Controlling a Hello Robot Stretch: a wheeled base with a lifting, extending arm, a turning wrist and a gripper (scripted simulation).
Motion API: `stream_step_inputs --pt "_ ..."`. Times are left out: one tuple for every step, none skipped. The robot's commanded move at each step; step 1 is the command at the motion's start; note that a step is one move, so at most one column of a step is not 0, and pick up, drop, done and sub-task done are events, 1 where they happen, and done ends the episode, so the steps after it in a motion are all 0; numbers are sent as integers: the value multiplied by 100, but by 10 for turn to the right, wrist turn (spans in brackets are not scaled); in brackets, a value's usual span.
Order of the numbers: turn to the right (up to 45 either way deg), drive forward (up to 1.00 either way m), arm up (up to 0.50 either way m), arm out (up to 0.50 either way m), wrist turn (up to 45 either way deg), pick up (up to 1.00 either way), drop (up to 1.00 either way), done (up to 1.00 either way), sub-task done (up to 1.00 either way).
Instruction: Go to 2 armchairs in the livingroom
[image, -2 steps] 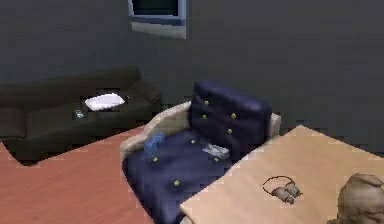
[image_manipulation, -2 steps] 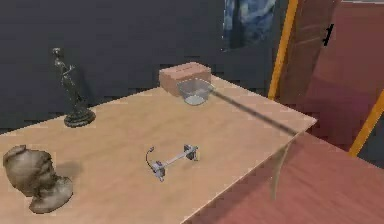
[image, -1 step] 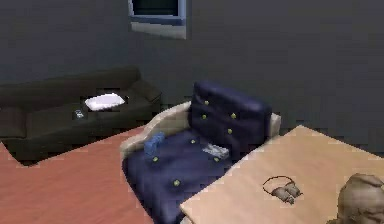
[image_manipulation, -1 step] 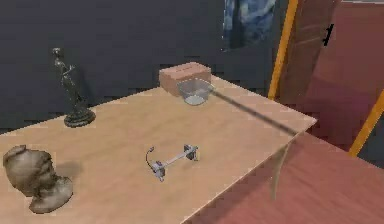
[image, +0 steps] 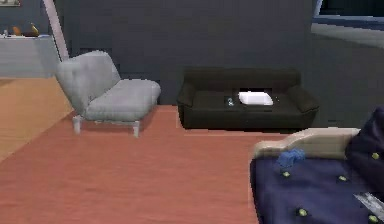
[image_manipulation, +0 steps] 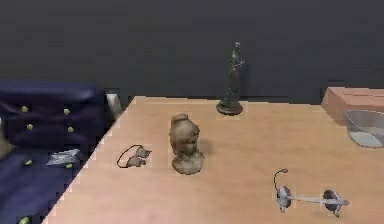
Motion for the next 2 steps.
stream_step_inputs --pt "-450 0 0 0 0 0 0 0 0" --pt "-360 0 0 0 0 0 0 0 0"
